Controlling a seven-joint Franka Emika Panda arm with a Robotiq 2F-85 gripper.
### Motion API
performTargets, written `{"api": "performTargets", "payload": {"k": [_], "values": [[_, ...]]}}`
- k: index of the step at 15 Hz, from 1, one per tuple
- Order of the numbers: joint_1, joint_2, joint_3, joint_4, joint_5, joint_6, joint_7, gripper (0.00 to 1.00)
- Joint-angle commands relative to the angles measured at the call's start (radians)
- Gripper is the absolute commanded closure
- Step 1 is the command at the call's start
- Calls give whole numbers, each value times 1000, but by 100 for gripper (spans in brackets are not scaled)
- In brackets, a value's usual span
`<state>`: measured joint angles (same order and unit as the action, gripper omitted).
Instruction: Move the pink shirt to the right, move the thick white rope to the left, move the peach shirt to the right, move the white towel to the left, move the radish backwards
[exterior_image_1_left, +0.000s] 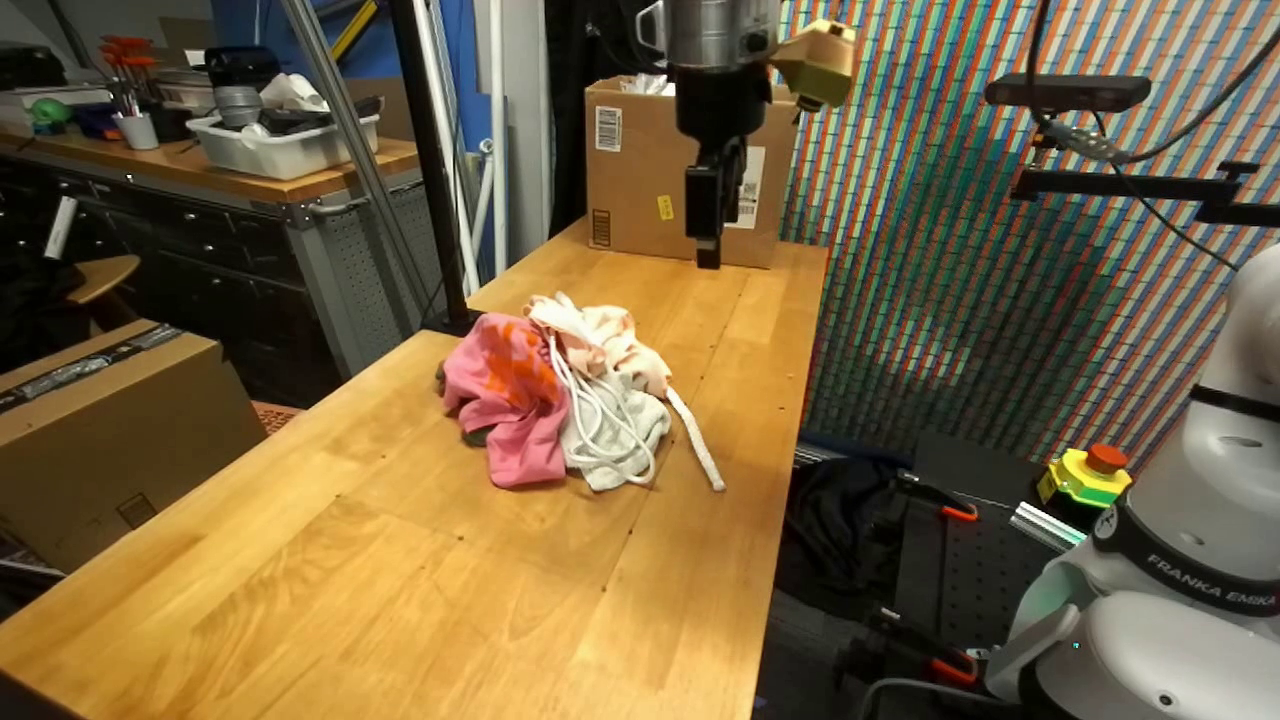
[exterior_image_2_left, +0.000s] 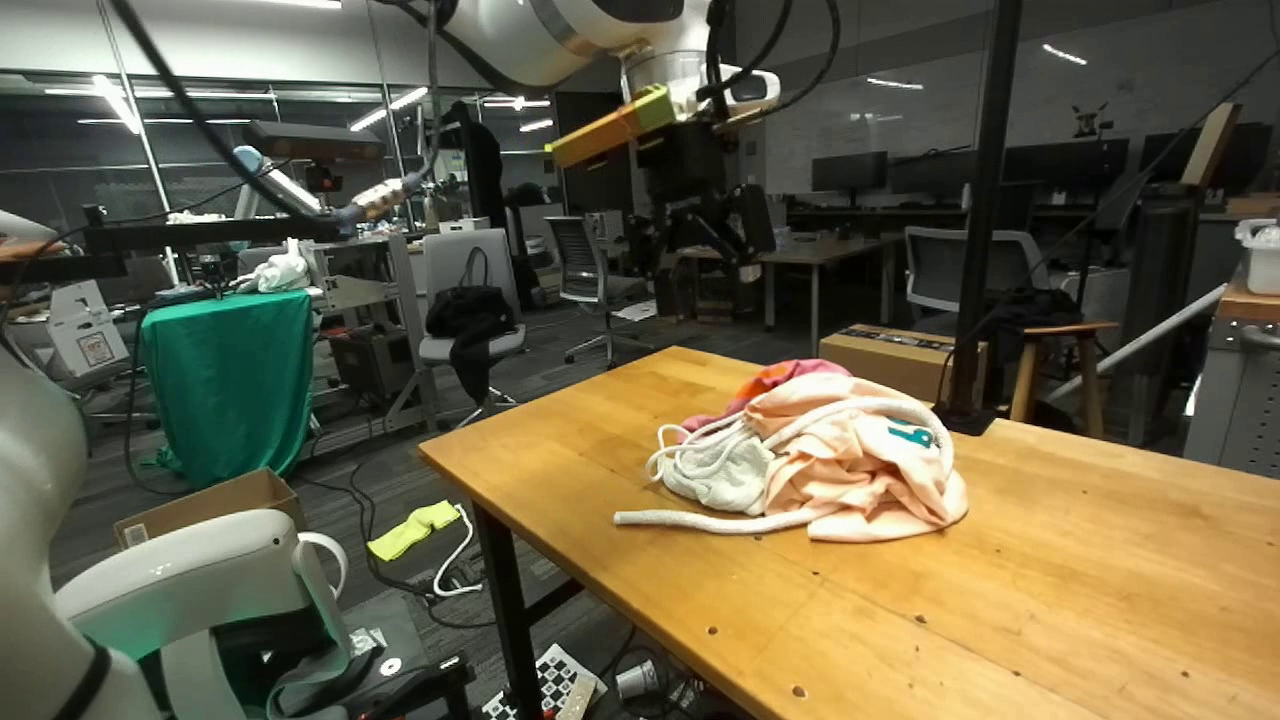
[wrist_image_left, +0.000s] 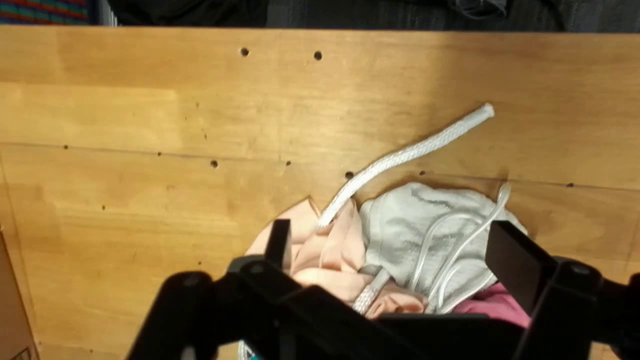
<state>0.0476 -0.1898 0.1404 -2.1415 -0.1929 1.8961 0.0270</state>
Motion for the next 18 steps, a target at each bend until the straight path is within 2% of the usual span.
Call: {"api": "performTargets", "payload": {"k": [1, 8, 18], "values": [[22, 153, 3, 171, -75, 27, -9, 0], [71, 352, -3, 351, -76, 159, -1, 0], [119, 561, -15, 443, -74, 330, 5, 0]]}}
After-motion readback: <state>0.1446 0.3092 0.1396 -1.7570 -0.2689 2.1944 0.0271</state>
